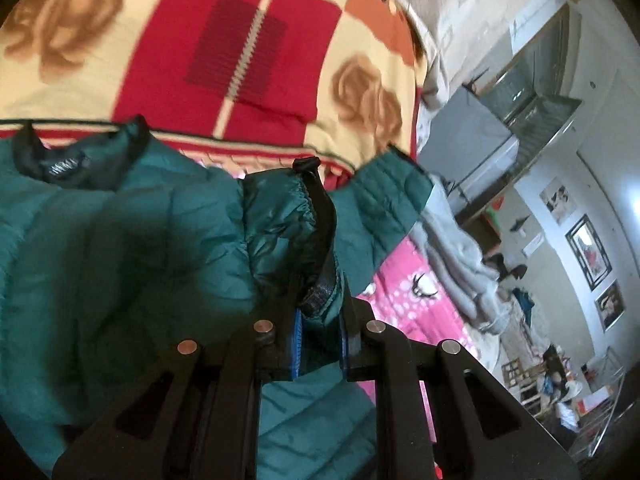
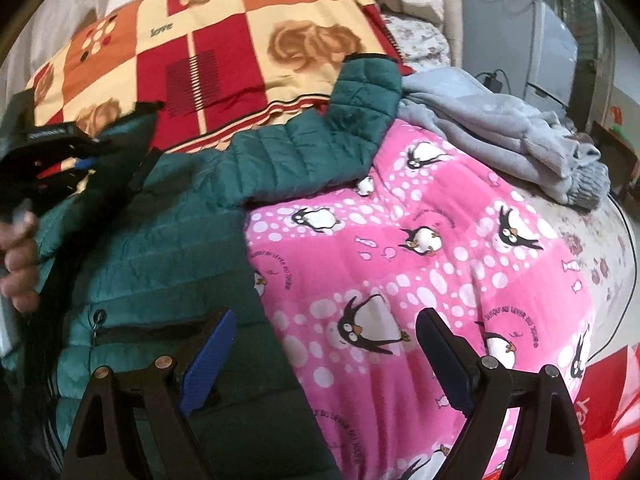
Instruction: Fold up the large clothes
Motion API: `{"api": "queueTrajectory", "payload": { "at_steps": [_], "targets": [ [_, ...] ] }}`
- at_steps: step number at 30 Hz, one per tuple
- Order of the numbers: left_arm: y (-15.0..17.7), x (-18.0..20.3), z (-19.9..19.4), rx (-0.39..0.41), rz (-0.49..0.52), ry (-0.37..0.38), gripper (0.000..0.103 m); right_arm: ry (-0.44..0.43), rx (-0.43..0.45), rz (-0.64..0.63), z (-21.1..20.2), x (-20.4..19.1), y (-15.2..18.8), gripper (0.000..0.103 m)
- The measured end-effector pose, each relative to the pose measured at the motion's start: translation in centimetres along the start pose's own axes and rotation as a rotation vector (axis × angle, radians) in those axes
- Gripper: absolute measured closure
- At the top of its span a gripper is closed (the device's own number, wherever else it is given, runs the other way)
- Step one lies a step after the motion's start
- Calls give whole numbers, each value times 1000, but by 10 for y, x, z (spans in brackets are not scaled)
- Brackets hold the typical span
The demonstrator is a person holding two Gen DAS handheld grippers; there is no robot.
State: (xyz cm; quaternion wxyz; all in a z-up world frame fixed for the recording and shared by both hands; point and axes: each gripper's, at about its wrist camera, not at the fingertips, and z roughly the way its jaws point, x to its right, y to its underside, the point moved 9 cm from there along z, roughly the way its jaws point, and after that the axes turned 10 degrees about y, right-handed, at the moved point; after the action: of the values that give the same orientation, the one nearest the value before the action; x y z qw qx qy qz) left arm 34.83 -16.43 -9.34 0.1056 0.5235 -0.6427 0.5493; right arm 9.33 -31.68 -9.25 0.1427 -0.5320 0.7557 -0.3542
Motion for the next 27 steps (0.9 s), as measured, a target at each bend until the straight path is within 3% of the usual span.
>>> {"api": "queueTrajectory", "payload": {
  "at_steps": [11, 15, 17, 22, 27],
  "targets": [
    [34, -35, 26, -96, -71, -51, 89, -24, -20, 12, 7, 0, 3, 13],
    [40, -24, 24, -119, -71, 7, 58, -20, -20, 10, 7, 0, 4, 13],
    [43, -14, 17, -123, -54, 31, 50, -18, -20, 9, 8, 0, 4, 13],
    [44, -11, -36, -66, -51, 13, 50, -2, -15, 8, 6, 1, 3, 13],
    [16, -59, -138, 111, -84, -161, 50, -30, -12, -42, -3, -10, -8, 13]
  ]
}}
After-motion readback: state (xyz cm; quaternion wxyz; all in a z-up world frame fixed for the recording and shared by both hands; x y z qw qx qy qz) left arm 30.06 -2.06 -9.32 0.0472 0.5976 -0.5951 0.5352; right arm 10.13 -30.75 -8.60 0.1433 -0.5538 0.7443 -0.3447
